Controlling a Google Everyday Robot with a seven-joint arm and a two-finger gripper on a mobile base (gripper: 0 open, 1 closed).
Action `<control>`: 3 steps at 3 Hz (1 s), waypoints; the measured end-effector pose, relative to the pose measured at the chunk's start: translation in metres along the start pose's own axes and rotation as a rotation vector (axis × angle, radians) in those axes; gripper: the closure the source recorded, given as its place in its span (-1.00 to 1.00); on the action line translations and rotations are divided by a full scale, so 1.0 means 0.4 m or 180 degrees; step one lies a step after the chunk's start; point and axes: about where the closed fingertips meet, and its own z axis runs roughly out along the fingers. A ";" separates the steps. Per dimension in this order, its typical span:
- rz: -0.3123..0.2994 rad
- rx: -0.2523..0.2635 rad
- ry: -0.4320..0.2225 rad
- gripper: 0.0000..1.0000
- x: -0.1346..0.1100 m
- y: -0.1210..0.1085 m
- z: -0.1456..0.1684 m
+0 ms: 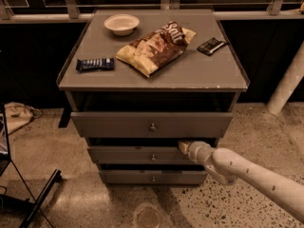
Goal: Open middle drawer
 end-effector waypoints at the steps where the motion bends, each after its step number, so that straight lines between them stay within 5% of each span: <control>1: 0.0000 0.0000 0.0000 1.00 -0.008 0.002 -0.005; 2: -0.0008 0.0015 0.0061 1.00 -0.004 -0.001 -0.011; 3: 0.0074 -0.0149 0.0227 1.00 0.004 0.059 -0.017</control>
Offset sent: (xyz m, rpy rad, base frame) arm -0.0491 -0.0505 -0.0122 -0.1650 0.2362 0.0051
